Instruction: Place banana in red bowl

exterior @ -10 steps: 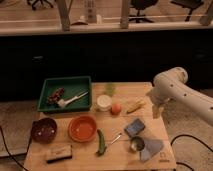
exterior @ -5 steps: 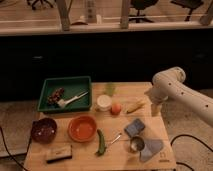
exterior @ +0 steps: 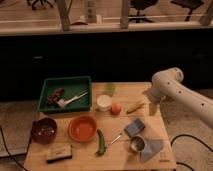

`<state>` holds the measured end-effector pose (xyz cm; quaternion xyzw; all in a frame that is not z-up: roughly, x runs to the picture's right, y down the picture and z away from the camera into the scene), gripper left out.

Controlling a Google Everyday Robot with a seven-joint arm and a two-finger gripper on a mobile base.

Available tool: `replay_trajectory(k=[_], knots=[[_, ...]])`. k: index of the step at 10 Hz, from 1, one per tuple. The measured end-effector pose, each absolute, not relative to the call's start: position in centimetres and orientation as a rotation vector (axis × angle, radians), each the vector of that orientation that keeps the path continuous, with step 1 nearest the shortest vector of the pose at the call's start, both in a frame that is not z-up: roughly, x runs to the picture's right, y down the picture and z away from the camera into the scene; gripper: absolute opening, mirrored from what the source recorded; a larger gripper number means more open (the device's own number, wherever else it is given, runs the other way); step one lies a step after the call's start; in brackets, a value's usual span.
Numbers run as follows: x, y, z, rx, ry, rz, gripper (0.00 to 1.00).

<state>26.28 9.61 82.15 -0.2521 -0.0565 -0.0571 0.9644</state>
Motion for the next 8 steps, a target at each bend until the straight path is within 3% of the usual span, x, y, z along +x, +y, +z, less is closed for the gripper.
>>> replay_trajectory(k=[8], knots=[[25.5,10.0,84.7,-0.53,-0.169,-0.106,0.8]])
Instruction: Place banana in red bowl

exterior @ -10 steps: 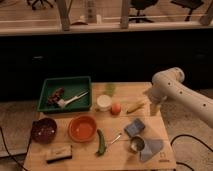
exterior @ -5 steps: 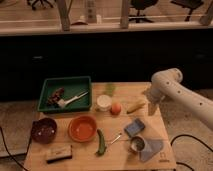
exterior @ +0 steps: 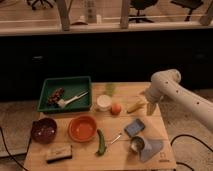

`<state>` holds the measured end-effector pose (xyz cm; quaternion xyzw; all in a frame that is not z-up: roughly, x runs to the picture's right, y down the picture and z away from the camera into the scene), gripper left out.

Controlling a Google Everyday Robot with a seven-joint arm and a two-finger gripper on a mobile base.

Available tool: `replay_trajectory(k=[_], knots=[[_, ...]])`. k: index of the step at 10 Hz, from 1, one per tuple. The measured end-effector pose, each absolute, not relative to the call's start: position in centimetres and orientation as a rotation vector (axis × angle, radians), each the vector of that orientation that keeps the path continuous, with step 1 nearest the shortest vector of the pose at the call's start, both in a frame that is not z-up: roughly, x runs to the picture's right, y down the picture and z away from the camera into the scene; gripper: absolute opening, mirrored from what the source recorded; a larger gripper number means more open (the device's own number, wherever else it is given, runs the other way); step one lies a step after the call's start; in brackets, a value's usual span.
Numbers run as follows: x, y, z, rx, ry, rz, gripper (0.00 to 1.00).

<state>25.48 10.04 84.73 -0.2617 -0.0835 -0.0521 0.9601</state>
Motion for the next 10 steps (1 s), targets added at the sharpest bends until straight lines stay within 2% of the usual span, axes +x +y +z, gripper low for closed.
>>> replay_trajectory(k=[10], knots=[[25.9,11.2,87.4,-0.569,-0.211,-0.09,0.8]])
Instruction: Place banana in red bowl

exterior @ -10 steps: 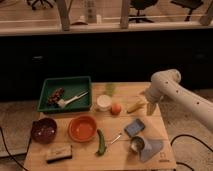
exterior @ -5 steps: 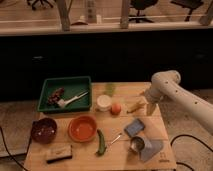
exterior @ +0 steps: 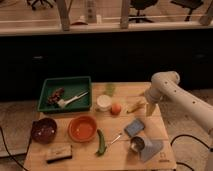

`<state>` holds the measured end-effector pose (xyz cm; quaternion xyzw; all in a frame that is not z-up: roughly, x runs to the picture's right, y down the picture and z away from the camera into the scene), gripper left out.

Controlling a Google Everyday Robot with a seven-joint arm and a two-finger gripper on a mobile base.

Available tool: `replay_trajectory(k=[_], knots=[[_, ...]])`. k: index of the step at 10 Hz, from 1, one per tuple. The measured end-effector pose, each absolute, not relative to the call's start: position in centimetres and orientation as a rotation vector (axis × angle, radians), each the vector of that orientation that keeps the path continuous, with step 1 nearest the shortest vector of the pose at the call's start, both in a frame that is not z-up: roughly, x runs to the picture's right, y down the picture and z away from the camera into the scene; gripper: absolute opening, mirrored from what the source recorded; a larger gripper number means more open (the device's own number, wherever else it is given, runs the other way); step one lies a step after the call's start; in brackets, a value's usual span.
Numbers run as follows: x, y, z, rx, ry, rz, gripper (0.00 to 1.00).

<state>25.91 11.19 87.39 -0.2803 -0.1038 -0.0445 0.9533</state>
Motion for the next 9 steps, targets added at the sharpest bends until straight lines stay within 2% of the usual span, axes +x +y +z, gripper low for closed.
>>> replay_trajectory(k=[9], knots=[[26.4,11.7,88.9,-0.59,-0.237,-0.053,0.8]])
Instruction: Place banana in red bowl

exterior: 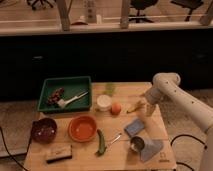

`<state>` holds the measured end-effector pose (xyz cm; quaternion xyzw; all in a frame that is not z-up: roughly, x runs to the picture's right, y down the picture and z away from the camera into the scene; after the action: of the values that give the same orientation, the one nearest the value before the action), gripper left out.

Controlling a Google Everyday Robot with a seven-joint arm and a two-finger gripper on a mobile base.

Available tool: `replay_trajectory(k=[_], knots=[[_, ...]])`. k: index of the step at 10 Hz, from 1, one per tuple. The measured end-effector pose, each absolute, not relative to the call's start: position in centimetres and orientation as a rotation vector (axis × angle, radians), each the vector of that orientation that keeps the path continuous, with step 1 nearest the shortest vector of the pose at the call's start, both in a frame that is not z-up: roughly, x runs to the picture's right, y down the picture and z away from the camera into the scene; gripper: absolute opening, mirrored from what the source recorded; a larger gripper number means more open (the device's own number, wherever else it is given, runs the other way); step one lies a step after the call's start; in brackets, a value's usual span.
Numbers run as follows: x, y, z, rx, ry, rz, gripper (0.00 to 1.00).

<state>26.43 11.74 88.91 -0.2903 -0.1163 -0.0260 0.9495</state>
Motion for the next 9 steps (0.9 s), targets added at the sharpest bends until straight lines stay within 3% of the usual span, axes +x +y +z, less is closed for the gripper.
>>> replay_trajectory(k=[9], knots=[[26.08,12.2,89.93,-0.61,-0.264,-0.074,0.8]])
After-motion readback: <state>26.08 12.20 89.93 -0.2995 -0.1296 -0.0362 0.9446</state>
